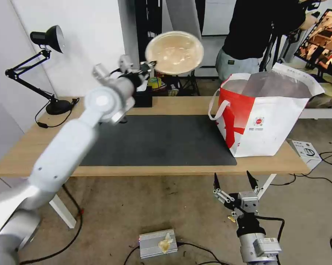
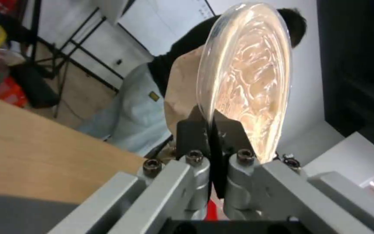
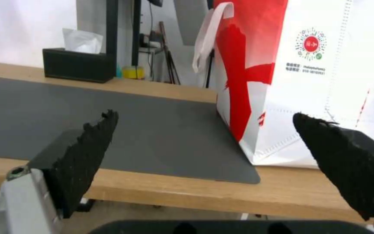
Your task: Pick up the trash from the table and place it into the takeout bag.
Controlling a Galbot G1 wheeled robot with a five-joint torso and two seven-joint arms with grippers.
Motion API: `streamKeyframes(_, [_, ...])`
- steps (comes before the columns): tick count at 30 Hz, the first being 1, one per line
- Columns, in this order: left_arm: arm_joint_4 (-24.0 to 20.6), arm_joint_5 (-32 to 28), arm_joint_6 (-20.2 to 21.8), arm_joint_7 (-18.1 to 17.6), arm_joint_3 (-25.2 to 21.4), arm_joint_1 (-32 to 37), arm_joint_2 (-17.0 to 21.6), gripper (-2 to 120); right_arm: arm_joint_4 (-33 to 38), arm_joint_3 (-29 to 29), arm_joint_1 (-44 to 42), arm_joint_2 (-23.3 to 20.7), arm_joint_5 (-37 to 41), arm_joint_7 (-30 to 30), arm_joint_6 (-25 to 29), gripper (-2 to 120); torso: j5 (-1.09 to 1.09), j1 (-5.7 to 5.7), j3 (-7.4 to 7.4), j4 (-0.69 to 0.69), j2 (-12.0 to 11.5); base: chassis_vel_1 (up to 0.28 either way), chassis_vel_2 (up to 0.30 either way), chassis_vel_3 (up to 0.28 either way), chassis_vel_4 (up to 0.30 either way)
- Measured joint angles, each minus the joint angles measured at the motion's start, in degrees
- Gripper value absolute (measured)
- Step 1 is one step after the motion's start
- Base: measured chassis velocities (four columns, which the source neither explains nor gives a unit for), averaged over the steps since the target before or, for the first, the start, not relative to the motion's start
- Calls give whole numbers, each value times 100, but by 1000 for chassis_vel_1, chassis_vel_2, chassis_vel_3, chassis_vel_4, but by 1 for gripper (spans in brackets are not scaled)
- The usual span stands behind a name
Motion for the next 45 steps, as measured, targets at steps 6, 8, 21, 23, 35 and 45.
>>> streamKeyframes(6, [672, 190, -8, 208, 312, -506, -522, 0, 0, 0, 0, 0, 0, 0, 0, 100, 1, 0, 0, 0, 0, 0, 0, 0, 0])
streamKeyframes(8, [982, 312, -23, 295, 417, -668, -736, 0, 0, 0, 0, 0, 0, 0, 0, 100, 1, 0, 0, 0, 0, 0, 0, 0, 0])
streamKeyframes(21, [1959, 650, -64, 1032, 1030, -1112, -1244, 0, 0, 0, 0, 0, 0, 0, 0, 100, 0, 0, -1, 1, 0, 0, 0, 0, 0])
streamKeyframes(23, [2015, 1003, -65, 1477, 1326, -1111, -1236, 0, -1, 0, 0, 0, 0, 0, 0, 100, 0, 0, -1, 1, 0, 0, 0, 0, 0])
streamKeyframes(35, [2268, 1923, -434, 2411, 2116, -1285, -1366, 0, -1, 0, 0, 0, 0, 0, 0, 100, 0, -1, -1, -1, 0, 0, 0, 0, 0])
streamKeyframes(45, [2785, 2757, -721, 2864, 2714, -1579, -1428, 0, 0, 0, 0, 0, 0, 0, 0, 100, 0, -1, -1, 0, 0, 0, 0, 0, 0])
